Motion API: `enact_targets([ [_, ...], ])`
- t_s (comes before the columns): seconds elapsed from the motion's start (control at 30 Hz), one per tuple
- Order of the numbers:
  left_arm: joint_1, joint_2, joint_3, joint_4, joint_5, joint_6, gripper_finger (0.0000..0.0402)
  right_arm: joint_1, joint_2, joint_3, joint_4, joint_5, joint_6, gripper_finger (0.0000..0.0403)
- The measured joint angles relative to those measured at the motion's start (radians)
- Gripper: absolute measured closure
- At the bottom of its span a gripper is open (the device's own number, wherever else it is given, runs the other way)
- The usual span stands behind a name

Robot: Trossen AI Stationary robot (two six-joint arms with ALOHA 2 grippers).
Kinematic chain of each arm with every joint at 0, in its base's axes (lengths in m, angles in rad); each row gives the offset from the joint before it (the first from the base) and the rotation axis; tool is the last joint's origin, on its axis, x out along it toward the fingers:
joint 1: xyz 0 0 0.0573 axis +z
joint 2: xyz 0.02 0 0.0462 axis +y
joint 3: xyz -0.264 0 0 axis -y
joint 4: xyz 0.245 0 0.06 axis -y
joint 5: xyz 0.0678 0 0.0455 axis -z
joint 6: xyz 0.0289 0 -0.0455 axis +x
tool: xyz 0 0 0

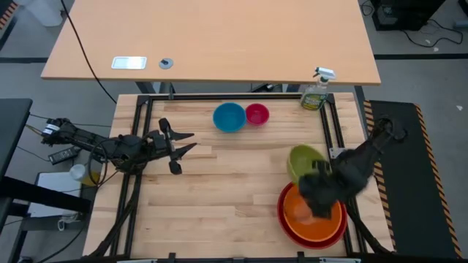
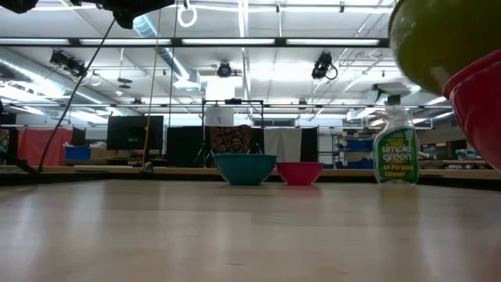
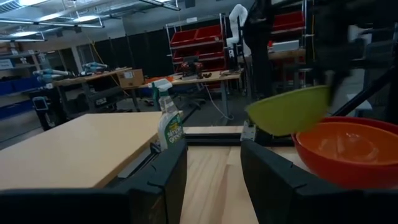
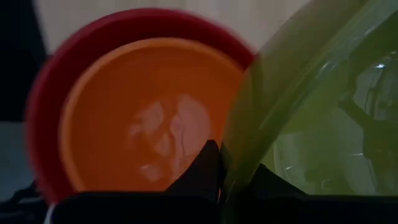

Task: Nest bowls inside each other
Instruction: Stack the green bowl on top of the orange bowl

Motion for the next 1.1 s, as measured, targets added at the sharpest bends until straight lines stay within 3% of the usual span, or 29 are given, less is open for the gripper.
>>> enact_targets([
  [0.2, 0.027, 0.0, 0.0, 0.017, 0.0, 0.001, 0.0248, 0.166, 0.125, 0.131, -0.008, 0.027, 0.08, 0.0383],
  [0.4, 0.073, 0.0, 0.0, 0.054, 0.0, -0.005, 0.0248, 0.232, 0.227, 0.205, -0.005, -0.083, 0.228, 0.0383],
  [0.7, 0.126, 0.0, 0.0, 0.054, 0.0, -0.005, 0.0248, 0.231, 0.354, 0.222, 0.017, -0.182, 0.286, 0.0383],
  [1.1, 0.173, 0.0, 0.0, 0.056, 0.0, -0.009, 0.0248, 0.184, 0.515, 0.222, 0.034, -0.222, 0.23, 0.0371],
])
